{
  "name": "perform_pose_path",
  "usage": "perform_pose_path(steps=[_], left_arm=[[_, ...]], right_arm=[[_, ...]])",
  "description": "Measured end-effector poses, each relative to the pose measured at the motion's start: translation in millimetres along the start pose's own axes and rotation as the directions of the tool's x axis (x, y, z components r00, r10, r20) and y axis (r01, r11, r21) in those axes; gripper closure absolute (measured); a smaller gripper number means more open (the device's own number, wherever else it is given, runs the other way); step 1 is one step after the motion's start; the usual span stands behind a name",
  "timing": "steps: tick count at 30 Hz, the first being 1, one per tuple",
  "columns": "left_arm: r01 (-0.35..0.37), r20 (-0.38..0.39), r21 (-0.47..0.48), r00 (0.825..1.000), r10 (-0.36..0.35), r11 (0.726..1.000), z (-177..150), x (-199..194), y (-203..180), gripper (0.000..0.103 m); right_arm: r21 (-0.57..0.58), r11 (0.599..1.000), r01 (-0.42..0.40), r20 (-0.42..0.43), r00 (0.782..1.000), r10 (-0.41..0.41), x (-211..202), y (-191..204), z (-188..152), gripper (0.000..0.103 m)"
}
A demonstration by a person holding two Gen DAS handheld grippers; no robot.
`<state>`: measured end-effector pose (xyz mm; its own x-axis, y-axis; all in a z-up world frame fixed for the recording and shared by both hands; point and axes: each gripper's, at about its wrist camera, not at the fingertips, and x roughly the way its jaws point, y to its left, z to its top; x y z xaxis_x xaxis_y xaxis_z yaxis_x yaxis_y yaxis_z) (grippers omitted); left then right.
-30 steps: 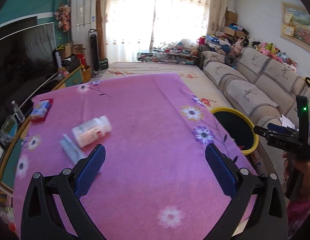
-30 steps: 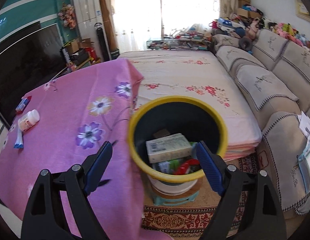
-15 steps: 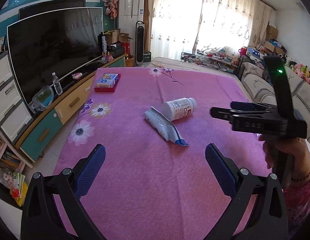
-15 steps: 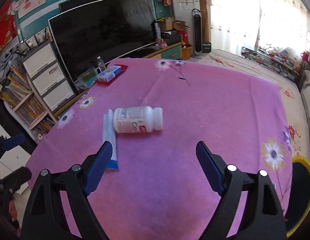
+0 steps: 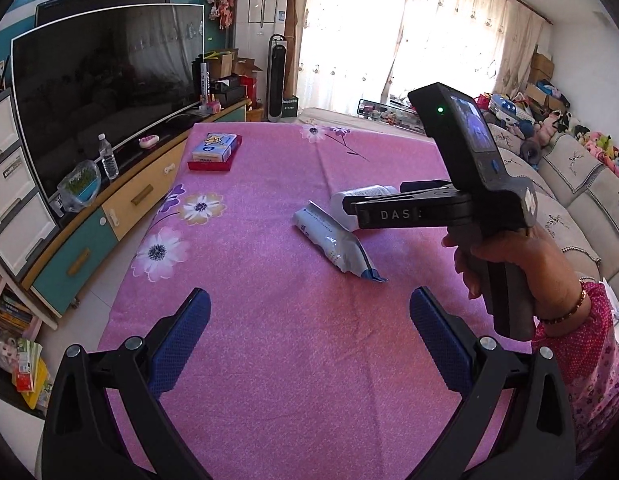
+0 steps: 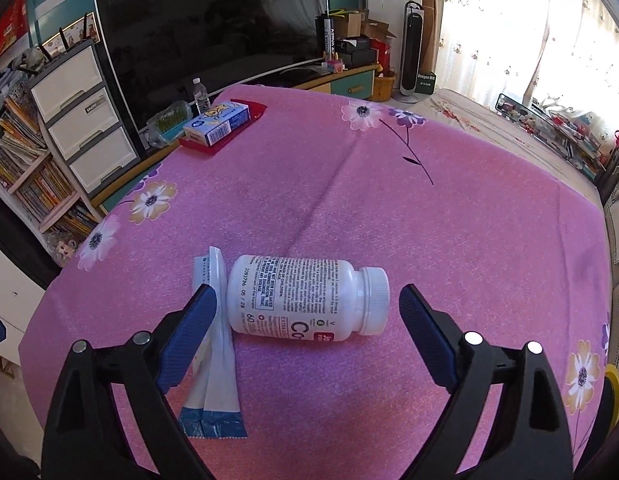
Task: Collect trash
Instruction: 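Move the right gripper around the white pill bottle, then close the right gripper on the white pill bottle, then carry the pill bottle over the bin and open the right gripper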
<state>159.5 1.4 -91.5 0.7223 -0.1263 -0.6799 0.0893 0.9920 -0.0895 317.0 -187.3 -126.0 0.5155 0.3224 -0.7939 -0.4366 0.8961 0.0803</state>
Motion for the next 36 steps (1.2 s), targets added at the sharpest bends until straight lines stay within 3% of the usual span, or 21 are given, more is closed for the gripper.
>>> perform_pose_path(steps=[5,6,10,20,29,36], left_arm=[[0.006,-0.010,0.000,1.000,-0.006,1.000,-1.8,6.0,-1.5,0.005],[0.007,-0.012,0.001,1.000,-0.007,1.000,-2.3,6.7,-2.5,0.005],[0.010,-0.018,0.008,1.000,-0.010,1.000,-3.8,8.7,-6.4,0.005],[0.023,-0.028,0.029,0.999,-0.022,0.999,-5.7,13.5,-19.0,0.005],[0.049,-0.041,0.053,0.998,-0.047,0.997,-4.9,20.9,-39.3,0.005],[0.060,-0.051,0.055,0.997,-0.057,0.997,-2.0,27.9,-54.2,0.005]], right_arm=[[-0.005,1.000,0.022,-0.031,0.999,-0.023,18.7,3.3,3.2,0.016],[-0.008,1.000,0.027,-0.038,0.999,-0.027,20.9,4.1,2.7,0.023],[0.002,1.000,0.031,-0.036,0.999,-0.031,21.2,2.8,0.5,0.023],[0.030,0.998,0.061,0.064,0.996,-0.063,-32.2,-8.7,-14.8,0.023],[0.140,0.977,0.163,0.112,0.977,-0.179,-91.3,-64.4,-54.7,0.023],[0.281,0.915,0.289,0.101,0.939,-0.328,-136.9,-135.1,-102.2,0.023]])
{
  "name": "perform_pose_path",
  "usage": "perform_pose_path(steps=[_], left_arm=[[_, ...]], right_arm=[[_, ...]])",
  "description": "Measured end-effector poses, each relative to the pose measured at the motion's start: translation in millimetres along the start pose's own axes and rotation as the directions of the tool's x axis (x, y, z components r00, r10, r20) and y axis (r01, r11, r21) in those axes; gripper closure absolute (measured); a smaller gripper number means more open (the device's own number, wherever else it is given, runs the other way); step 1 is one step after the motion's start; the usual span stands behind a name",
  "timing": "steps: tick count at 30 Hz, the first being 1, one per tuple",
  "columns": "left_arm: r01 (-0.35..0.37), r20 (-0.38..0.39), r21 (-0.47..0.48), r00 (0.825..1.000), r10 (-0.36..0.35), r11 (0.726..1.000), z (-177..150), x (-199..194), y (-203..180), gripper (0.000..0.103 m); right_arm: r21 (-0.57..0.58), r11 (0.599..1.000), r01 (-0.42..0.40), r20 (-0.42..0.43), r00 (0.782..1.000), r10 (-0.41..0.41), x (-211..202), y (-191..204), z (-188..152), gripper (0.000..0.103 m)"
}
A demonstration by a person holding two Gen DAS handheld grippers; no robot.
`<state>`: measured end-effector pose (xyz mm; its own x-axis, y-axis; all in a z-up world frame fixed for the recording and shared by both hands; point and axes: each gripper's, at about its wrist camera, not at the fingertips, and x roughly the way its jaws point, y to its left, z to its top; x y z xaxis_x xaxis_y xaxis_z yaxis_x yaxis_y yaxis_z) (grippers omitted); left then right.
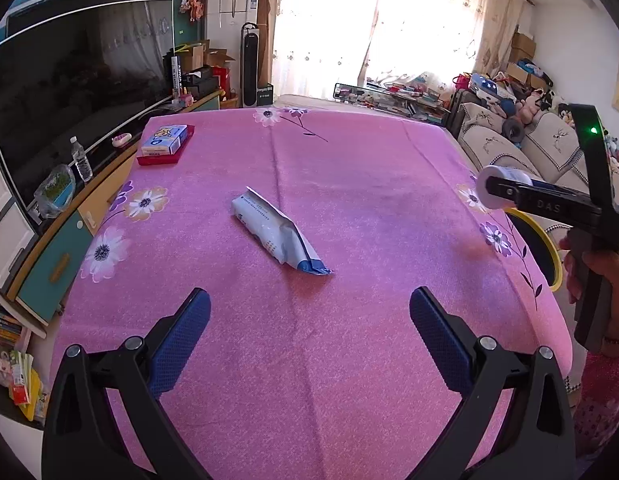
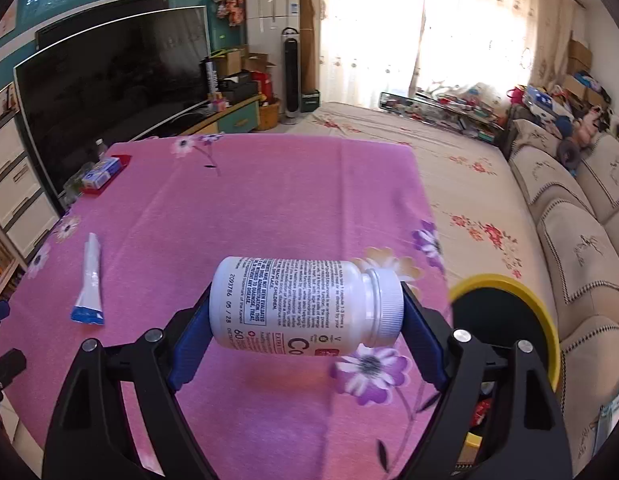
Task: Collect trash
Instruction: 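Carry the pill bottle over the bin and open the right gripper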
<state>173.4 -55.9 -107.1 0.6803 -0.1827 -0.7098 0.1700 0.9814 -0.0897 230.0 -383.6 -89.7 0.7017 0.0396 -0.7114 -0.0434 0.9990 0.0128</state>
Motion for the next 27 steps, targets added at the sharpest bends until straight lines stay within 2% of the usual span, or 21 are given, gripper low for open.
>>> perform_pose_path(steps=[7,13,22,27], left_arm=[[-0.002,-0.017,0.014,1.000,0.002,1.000,4.5,10.8,-12.9,0.005],[-0.006,-0.023,0.034,1.000,0.007,0.999,9.7,18.8,-28.7,0.005],[-0.020,-0.038,0.058,0.999,0.022,0.998,14.9,27.2,-44.4,0.005],[-0.030,-0.041,0.060,0.999,0.033,0.998,17.0,32.4,-45.8,0.005]], right_arm=[[0.165,0.977,0.135,-0.026,0.991,-0.132,-12.2,-97.8,-29.5,0.023],[0.231,0.945,0.229,-0.075,0.973,-0.218,-2.9,-149.7,-49.1,0.023],[0.263,0.935,0.239,-0.147,0.967,-0.206,27.4,-178.8,-64.4,0.023],[0.288,0.932,0.221,-0.129,0.973,-0.191,23.7,-180.1,-64.2,0.020]])
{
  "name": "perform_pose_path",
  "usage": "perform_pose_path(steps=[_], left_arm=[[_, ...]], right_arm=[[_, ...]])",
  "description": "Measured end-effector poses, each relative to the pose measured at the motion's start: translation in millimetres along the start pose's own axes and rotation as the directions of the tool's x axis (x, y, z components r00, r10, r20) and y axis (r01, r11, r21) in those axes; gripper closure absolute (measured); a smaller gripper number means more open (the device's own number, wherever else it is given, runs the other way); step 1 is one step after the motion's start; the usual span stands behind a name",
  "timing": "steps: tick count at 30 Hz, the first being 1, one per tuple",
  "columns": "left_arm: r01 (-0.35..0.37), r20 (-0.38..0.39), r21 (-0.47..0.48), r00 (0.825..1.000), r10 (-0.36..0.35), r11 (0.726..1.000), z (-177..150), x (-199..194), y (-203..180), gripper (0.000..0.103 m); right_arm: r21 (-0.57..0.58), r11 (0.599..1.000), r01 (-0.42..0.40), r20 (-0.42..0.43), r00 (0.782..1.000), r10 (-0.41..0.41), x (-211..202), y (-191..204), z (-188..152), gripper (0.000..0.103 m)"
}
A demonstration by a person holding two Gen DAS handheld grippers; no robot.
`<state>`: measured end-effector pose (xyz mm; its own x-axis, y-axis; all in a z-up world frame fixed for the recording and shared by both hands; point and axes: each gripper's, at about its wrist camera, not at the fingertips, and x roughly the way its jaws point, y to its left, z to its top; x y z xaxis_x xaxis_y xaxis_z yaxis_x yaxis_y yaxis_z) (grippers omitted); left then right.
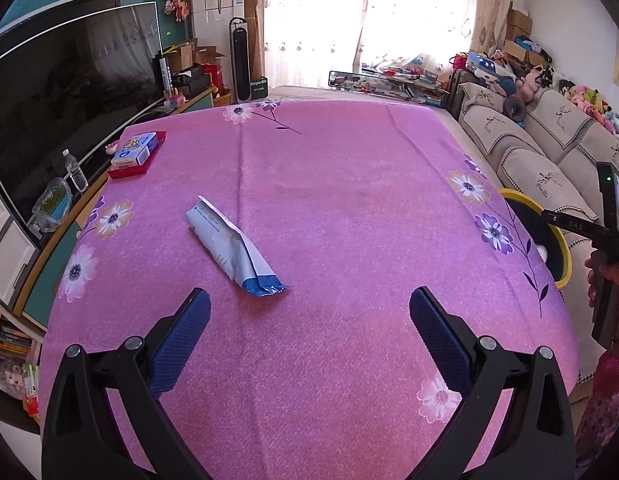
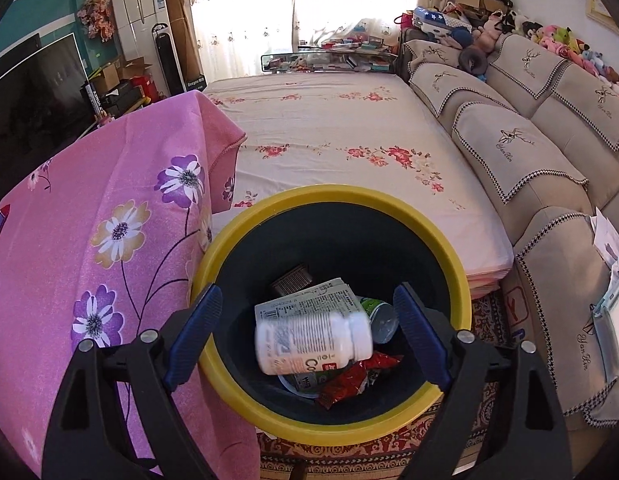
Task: Collect trash
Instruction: 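Carry the pill bottle over the bin and open the right gripper, then lower the left gripper around the white-and-blue tube and close it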
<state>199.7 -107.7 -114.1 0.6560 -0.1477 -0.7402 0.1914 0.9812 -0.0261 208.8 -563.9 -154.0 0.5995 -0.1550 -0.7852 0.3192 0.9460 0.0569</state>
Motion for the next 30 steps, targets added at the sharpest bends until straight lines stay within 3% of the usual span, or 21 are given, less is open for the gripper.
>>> perform_pose_path(steps=[11,18,24,30], left_arm=[[-0.023,-0.031,-0.051,0.999,0.022,0.998,1.6,24.2,13.6,0.005],[-0.088,-0.033,-0.122,0.996,0.085,0.989,7.8,43.5,33.2,0.005],[-0.097,-0.054,-0.217,0.995,0.087,0.971,17.6,66.8,56.6,0.005],[-0.093,-0.075,-0.249,0.994,0.076,0.964,26.6,89.5,67.2,0.005]], right_arm=[[-0.010,0.999,-0.032,0.047,0.998,0.032,-34.7,11.8,-12.6,0.018],[-0.018,0.999,-0.041,0.048,0.998,0.042,-37.8,14.8,-12.1,0.018],[-0.019,0.999,-0.046,0.039,0.998,0.047,-35.6,14.8,-13.0,0.018],[-0.022,0.998,-0.051,0.034,0.998,0.052,-32.0,16.7,-12.9,0.018]])
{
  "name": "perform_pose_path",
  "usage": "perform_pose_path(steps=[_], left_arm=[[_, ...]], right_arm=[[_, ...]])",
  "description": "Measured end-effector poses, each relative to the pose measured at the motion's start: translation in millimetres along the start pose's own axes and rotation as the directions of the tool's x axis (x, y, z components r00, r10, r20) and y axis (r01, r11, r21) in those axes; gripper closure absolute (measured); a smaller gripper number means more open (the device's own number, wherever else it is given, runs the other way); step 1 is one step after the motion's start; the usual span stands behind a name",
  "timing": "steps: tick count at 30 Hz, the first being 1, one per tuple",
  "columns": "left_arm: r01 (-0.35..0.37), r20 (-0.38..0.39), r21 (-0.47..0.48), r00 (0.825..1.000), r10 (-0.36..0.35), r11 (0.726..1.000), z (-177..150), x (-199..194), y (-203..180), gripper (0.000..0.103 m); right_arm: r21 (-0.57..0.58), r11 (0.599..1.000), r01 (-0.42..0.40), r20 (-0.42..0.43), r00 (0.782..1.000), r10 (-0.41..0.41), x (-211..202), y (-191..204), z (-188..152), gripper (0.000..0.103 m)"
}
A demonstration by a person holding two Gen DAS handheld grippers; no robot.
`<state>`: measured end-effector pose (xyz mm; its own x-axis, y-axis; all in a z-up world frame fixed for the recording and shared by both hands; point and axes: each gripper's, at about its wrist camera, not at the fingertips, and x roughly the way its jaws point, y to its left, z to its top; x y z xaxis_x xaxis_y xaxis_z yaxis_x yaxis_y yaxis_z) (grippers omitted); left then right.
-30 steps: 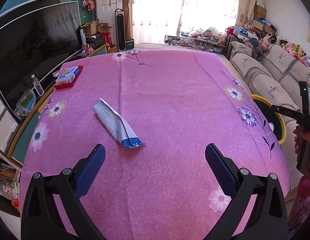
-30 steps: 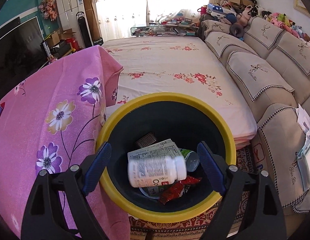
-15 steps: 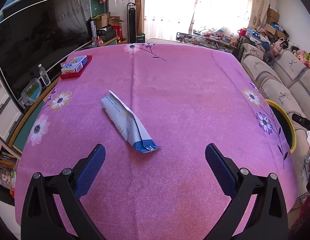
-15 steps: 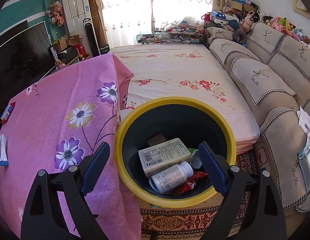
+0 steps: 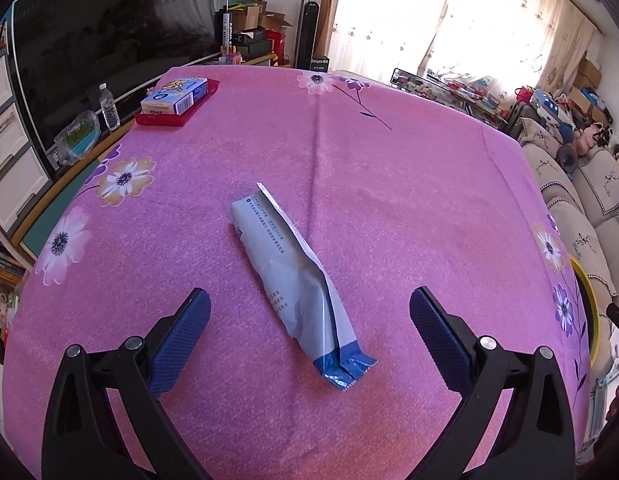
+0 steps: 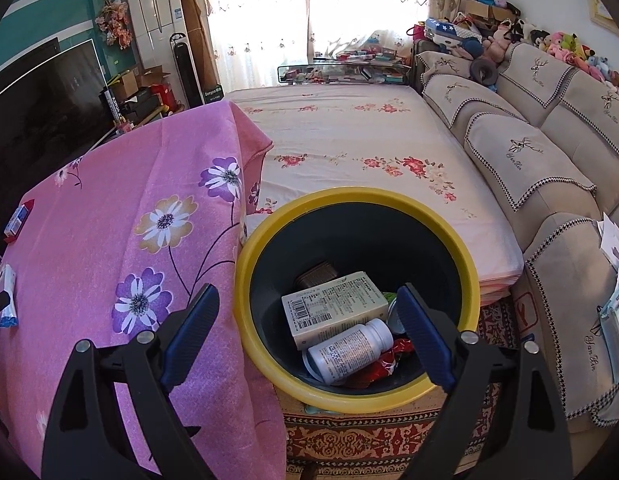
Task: Collect trash
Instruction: 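Lower the left gripper around the white-and-blue tube and close it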
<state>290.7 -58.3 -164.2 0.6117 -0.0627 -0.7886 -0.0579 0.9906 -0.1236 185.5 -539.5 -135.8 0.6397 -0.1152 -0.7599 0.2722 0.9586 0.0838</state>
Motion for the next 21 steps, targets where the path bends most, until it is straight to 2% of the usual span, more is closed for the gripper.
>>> perform_pose_path(steps=[4,8,11,16,19,21], left_arm=[[-0.035,0.002,-0.008,0.999,0.035,0.999,9.6,10.5,3.1,0.005],[-0.066,-0.023,-0.040,0.998,0.065,0.997,16.3,22.1,12.6,0.015],[-0.073,-0.044,-0.022,0.996,0.072,0.997,19.5,30.7,14.8,0.021],[-0.083,-0.048,-0.002,0.995,0.083,0.997,19.3,32.8,15.5,0.024],[-0.085,-0.041,-0.005,0.996,0.085,0.996,18.1,31.3,18.2,0.031],[-0.083,-0.037,-0.005,0.996,0.083,0.997,16.5,28.5,19.4,0.039]], right_arm=[[-0.003,1.000,-0.002,-0.006,1.000,0.002,2.9,0.6,0.2,0.018],[-0.005,1.000,-0.006,-0.009,1.000,0.006,5.8,1.4,0.2,0.018],[-0.004,1.000,-0.008,-0.010,1.000,0.008,7.1,1.6,0.4,0.018],[0.002,1.000,-0.012,-0.011,1.000,0.012,8.8,0.0,-0.8,0.017],[0.001,1.000,-0.015,-0.010,1.000,0.015,8.2,1.4,-1.8,0.017],[0.001,1.000,-0.018,-0.008,1.000,0.018,7.1,1.9,-2.1,0.017]])
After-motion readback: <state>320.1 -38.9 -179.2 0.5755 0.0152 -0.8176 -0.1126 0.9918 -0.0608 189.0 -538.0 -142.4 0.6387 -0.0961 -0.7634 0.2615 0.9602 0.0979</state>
